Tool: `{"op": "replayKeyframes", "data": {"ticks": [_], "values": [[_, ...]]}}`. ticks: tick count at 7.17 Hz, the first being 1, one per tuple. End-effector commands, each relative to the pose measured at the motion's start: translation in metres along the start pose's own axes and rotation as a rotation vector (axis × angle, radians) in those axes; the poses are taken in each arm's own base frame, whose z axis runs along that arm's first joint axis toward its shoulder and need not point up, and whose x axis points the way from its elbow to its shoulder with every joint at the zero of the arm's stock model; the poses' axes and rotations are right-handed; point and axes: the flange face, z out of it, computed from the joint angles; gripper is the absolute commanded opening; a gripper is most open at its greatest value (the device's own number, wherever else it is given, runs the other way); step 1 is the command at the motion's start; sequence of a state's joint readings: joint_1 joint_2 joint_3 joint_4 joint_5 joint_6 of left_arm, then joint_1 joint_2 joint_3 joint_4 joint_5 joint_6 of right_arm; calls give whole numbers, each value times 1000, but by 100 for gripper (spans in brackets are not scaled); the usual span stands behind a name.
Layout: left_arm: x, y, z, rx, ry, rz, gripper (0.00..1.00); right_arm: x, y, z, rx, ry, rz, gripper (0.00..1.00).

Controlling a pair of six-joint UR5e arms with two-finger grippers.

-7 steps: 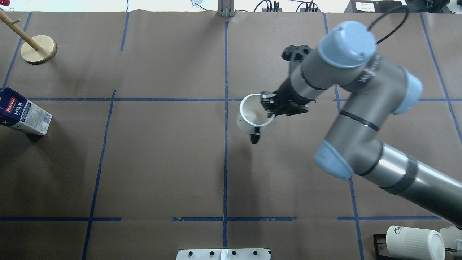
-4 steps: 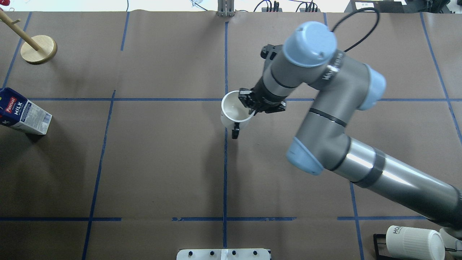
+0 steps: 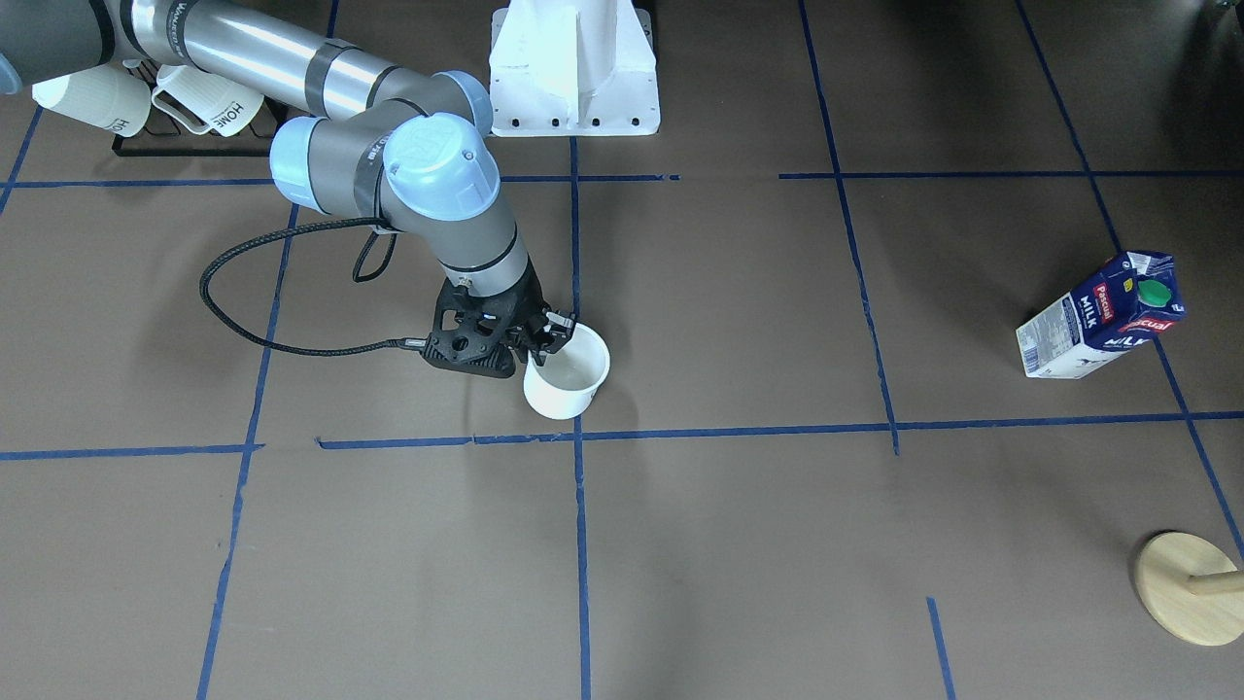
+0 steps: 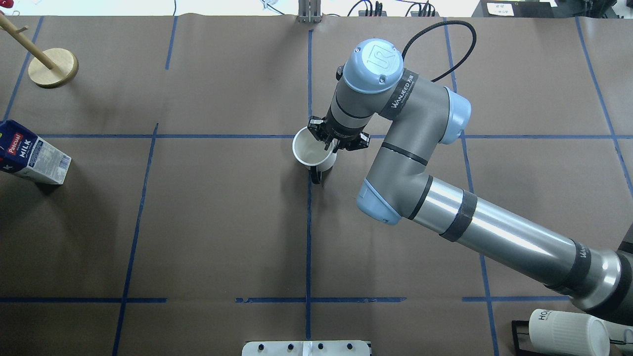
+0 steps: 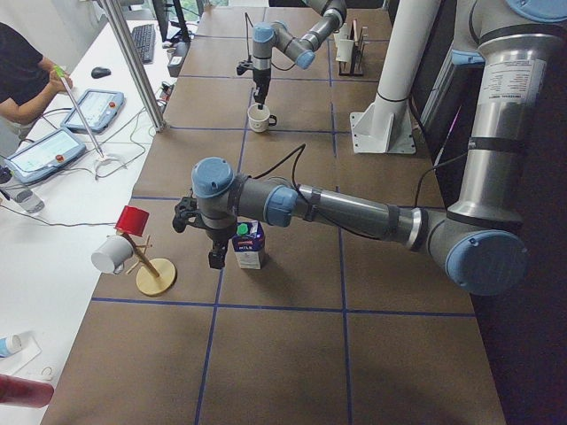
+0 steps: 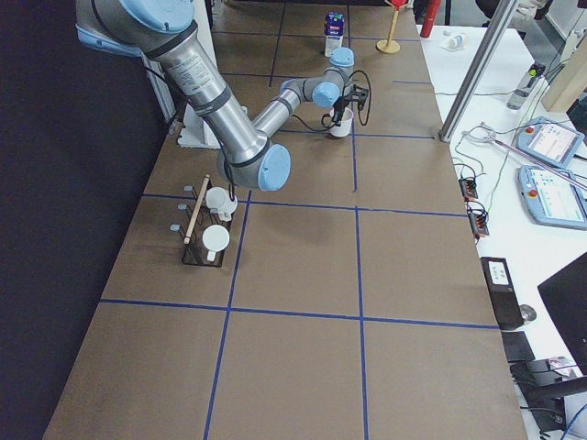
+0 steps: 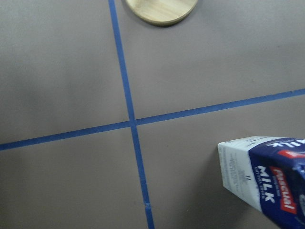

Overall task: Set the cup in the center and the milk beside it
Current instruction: 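Carry the white mug with the right gripper to the table center and set it down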

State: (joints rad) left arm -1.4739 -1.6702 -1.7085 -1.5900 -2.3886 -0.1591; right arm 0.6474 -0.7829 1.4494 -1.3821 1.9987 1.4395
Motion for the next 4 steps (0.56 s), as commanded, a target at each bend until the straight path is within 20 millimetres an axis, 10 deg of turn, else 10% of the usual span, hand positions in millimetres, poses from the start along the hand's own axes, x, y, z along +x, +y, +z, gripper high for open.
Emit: {"op": "replayKeyframes", "data": {"ticks": [1, 3, 4], "values": [[65, -6, 39, -44, 21, -25, 100, 9, -12, -42, 28, -54, -1, 100], [82, 1, 60, -72, 26, -13, 100, 71, -72, -115, -30, -128, 58, 100], [91, 7, 81, -103, 1, 15, 100, 90, -75, -111, -23, -115, 30, 100]]}}
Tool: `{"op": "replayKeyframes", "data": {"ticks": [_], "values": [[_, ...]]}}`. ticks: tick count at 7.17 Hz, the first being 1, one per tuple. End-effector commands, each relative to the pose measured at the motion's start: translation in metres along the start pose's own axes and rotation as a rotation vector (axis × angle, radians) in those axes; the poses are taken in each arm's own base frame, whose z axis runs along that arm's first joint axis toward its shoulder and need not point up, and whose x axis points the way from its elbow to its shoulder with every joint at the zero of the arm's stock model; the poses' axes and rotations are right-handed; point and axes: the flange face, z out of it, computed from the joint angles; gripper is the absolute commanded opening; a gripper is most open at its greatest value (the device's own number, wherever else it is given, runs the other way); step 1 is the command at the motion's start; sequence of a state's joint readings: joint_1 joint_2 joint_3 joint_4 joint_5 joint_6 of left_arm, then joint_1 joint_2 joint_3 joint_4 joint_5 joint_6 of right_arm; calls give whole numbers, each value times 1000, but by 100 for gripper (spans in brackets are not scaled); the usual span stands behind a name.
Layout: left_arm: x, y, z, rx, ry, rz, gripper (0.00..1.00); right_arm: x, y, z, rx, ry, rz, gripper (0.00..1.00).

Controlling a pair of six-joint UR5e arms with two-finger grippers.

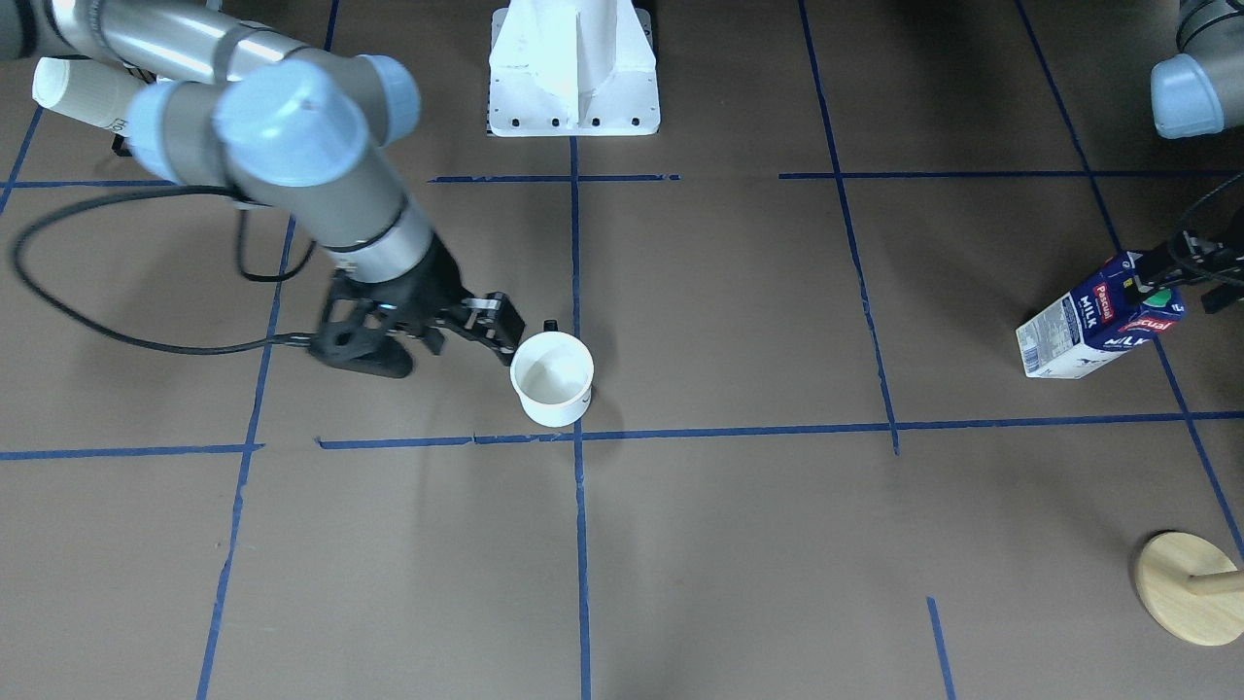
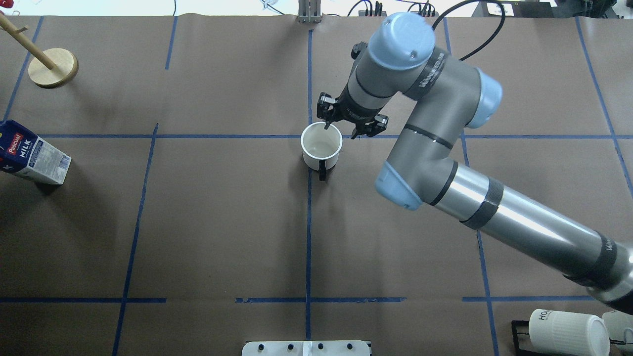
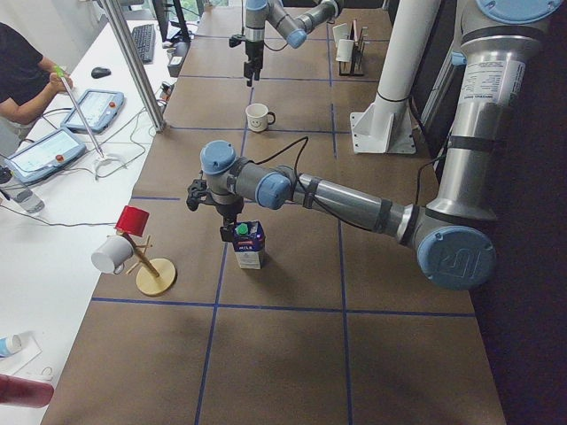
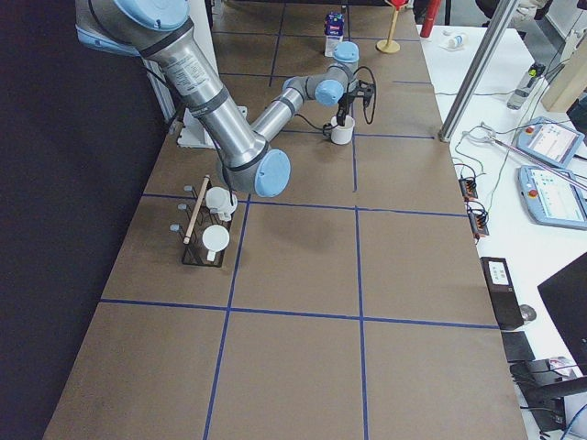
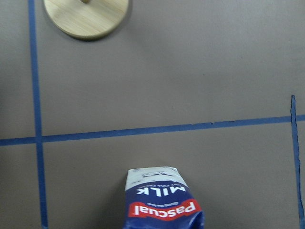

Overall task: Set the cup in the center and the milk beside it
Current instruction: 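Lift the right gripper off the mug while the left gripper grasps the milk carton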

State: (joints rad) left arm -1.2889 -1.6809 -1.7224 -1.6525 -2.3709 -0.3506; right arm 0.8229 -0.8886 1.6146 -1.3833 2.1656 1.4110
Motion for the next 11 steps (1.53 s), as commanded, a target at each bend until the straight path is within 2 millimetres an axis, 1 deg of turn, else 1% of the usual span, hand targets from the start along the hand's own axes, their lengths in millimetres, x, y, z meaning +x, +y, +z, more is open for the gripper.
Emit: {"op": "replayKeyframes", "data": {"ticks": [1, 2, 3, 4, 5, 6, 7, 8, 9, 10, 11], "values": [[6, 5, 25, -10, -95, 31, 100, 31, -19, -23, -3, -11, -19, 100], [0, 9, 33, -25, -104, 27, 100, 33, -22, -24, -1, -10, -15, 100], [3, 9, 39, -34, -106, 30, 66, 44, -25, -28, 5, -6, -7, 100], [6, 9, 37, -32, -104, 34, 19, 49, -33, -39, 4, -17, 4, 100], [15, 9, 28, -17, -94, 43, 3, 73, -44, -57, -14, -27, 19, 100], [46, 10, 0, -6, -84, 51, 1, 110, -58, -81, -3, -30, -6, 100], [114, -19, -50, -20, -92, 28, 1, 156, -67, -90, 14, -6, -31, 100], [213, -53, -102, -36, -90, -51, 2, 214, -79, -100, 35, 33, -92, 100], [297, -37, -84, -71, -55, -65, 2, 269, -85, -106, 40, 74, -172, 100], [384, -21, -59, -98, -27, -66, 3, 315, -95, -118, 52, 106, -214, 100], [451, -4, -27, -67, -29, -40, 3, 348, -96, -123, 46, 122, -256, 100]]}}
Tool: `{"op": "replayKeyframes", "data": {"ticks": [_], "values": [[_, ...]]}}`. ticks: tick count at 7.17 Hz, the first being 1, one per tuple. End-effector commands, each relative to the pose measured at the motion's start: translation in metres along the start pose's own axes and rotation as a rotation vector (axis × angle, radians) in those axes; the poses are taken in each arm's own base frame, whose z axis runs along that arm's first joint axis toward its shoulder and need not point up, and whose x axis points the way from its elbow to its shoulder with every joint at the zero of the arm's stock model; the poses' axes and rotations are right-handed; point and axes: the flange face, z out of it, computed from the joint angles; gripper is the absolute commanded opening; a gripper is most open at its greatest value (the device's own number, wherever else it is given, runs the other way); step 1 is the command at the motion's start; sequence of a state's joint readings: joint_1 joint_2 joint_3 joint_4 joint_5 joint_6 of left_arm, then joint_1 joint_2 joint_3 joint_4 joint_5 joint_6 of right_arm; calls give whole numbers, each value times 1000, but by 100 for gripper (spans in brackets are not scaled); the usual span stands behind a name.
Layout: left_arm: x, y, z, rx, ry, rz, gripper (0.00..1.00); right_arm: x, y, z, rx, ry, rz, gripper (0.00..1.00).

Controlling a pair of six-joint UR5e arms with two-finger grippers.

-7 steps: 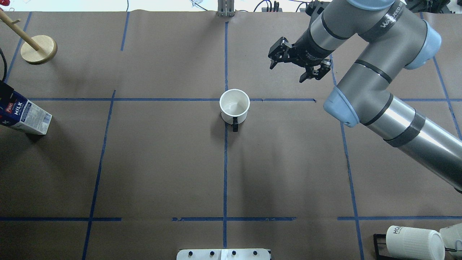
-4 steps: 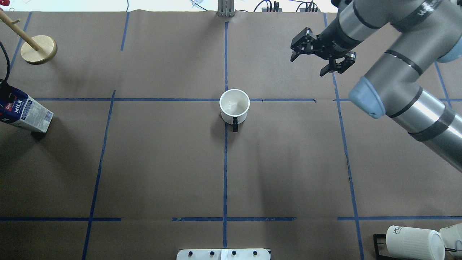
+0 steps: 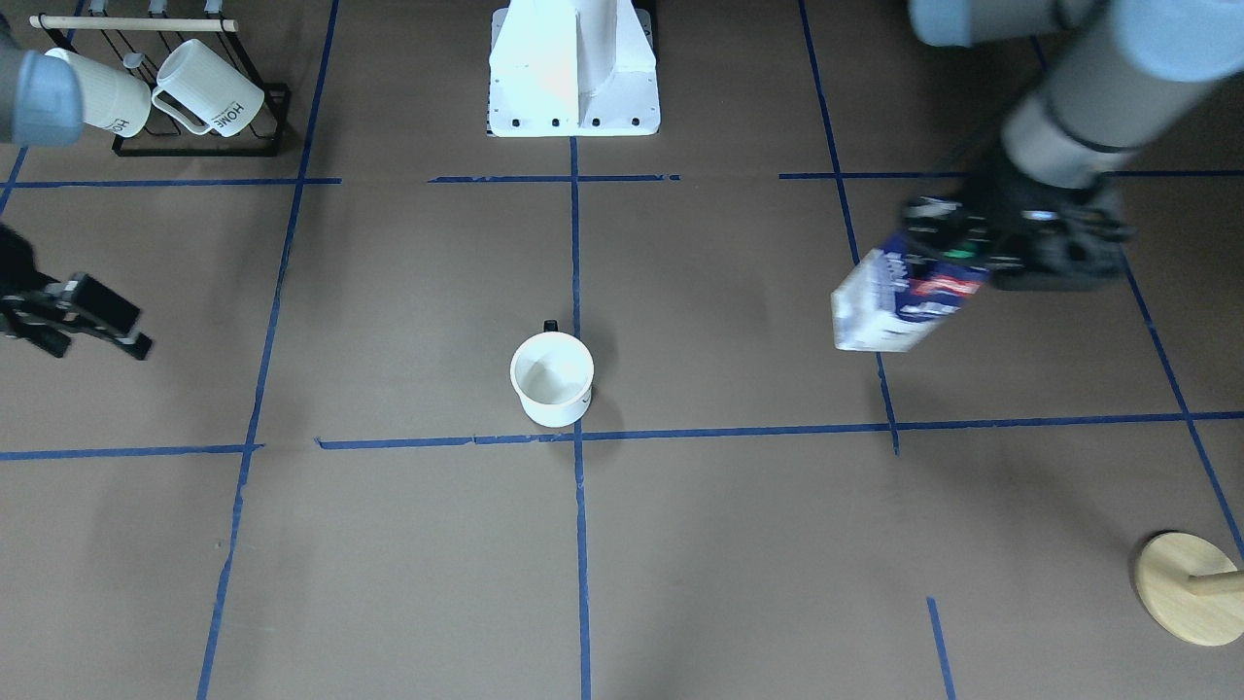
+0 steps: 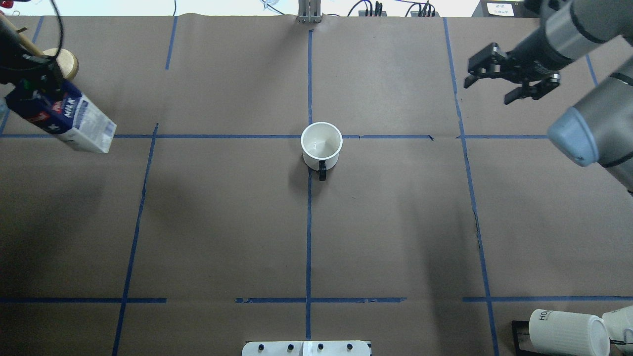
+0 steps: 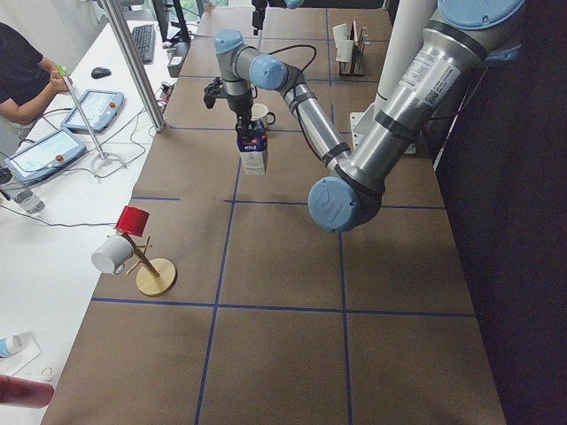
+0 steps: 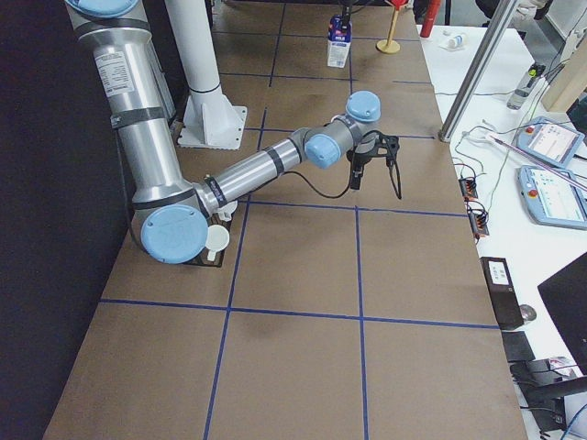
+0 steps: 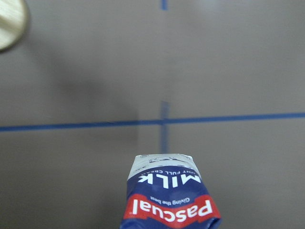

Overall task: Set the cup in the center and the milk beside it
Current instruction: 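Carry the milk carton with the left gripper beside the mug and lower it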

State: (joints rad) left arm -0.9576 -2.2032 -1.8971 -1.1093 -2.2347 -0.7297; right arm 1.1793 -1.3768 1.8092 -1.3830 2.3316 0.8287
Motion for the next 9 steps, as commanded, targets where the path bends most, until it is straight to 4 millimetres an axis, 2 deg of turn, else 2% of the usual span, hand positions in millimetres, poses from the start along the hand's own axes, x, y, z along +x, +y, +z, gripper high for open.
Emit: {"op": "replayKeyframes", "data": {"ticks": [1, 2, 3, 5, 6, 7, 8, 9], "values": [[146, 10, 62, 43, 51, -28, 3, 60, 12, -3, -22, 17, -67, 100], [181, -13, 88, 55, 27, -29, 3, 64, 16, -4, -24, 19, -63, 100], [195, -16, 104, 64, -9, -23, 3, 68, 22, -5, -25, 21, -61, 100], [224, -32, 101, 67, -2, -24, 5, 70, 30, -9, -24, 20, -56, 100], [227, -33, 99, 68, -1, -23, 6, 70, 30, -9, -24, 20, -54, 100], [227, -31, 106, 61, -5, -20, 24, 69, 30, -8, -25, 20, -55, 100], [227, -29, 109, 64, -13, -14, 99, 70, 29, -8, -25, 21, -53, 100], [227, -28, 105, 68, -8, -14, 100, 68, 29, -9, -22, 19, -54, 100]]}}
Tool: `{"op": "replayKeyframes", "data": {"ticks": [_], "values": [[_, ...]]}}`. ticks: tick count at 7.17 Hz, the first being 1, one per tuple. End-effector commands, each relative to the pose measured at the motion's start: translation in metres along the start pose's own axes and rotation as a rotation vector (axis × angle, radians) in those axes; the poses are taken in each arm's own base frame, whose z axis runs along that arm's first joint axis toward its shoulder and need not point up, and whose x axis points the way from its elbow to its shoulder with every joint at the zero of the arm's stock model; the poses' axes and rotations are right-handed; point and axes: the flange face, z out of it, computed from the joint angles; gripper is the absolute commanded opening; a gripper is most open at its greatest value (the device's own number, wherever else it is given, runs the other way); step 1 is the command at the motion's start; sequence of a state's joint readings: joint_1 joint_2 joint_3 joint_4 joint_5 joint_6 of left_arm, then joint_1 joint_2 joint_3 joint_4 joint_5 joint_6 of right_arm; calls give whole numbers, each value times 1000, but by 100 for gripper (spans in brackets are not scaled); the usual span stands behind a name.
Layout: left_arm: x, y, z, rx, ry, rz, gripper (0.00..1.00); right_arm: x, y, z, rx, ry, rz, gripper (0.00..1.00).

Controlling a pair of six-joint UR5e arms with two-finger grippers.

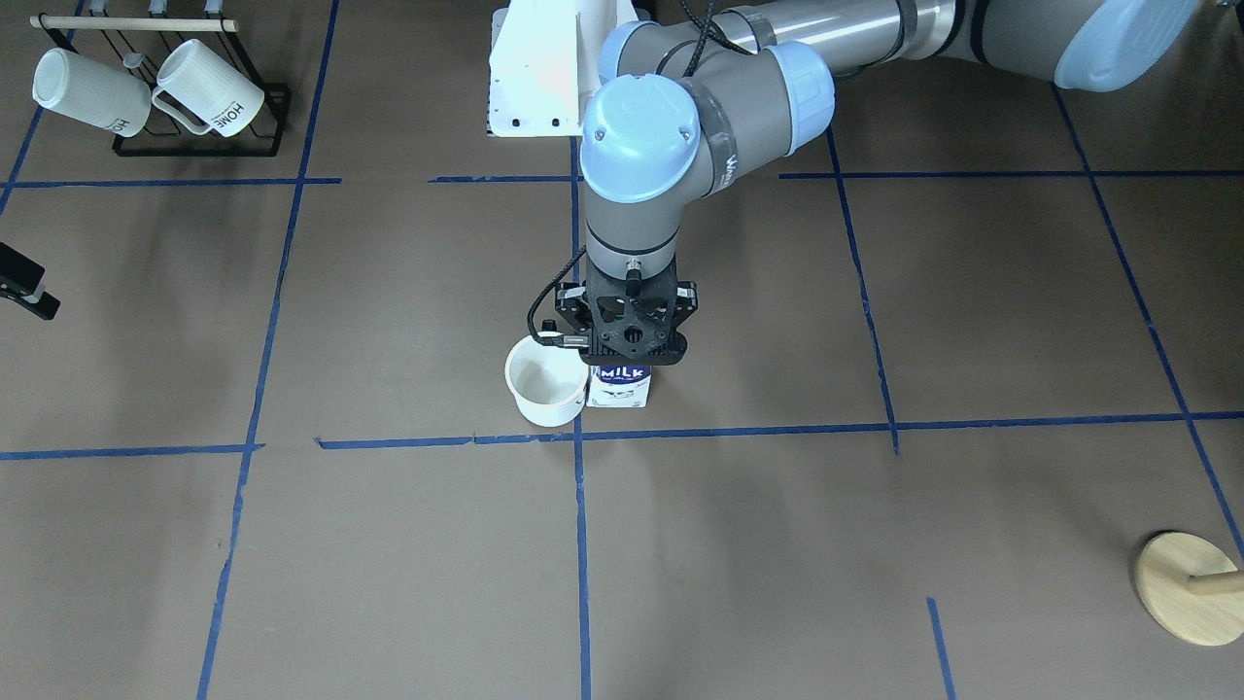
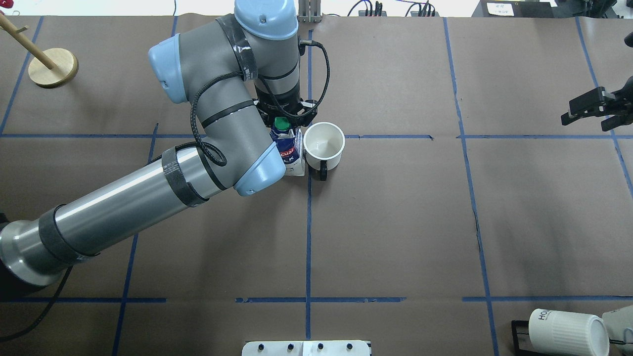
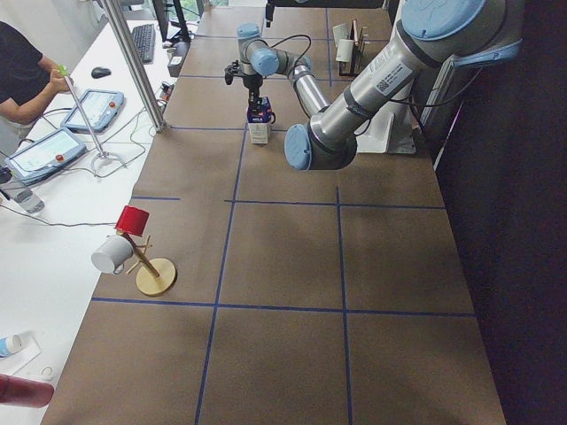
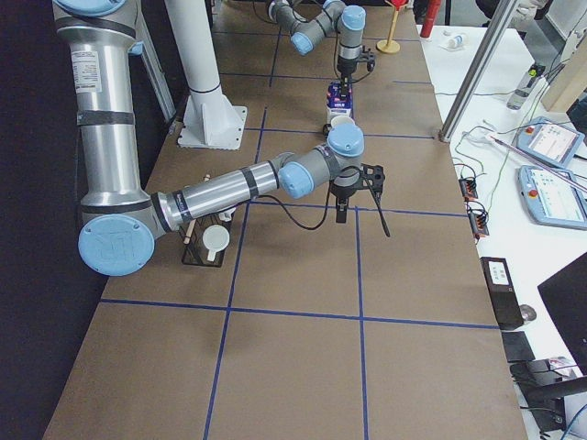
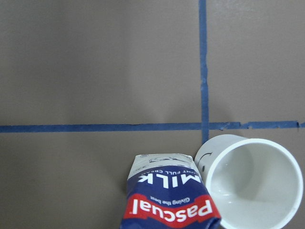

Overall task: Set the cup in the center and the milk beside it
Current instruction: 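Carry the milk carton with the left gripper beside the mug and lower it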

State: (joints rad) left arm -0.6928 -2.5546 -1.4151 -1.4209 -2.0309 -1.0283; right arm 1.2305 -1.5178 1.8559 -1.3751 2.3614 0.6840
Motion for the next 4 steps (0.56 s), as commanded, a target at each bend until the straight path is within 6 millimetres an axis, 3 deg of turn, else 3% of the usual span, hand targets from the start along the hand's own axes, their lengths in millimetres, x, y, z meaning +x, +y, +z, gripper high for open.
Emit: {"op": "replayKeyframes", "data": {"ticks": [1, 3, 4], "values": [[-4, 3, -19, 23, 19, 11, 100, 0, 0, 0, 1, 0, 1, 100], [-104, 28, -75, 123, 84, 102, 100, 0, 0, 0, -1, -1, -5, 100], [-157, 28, -101, 171, 88, 134, 100, 0, 1, 0, 0, -1, -6, 100]]}}
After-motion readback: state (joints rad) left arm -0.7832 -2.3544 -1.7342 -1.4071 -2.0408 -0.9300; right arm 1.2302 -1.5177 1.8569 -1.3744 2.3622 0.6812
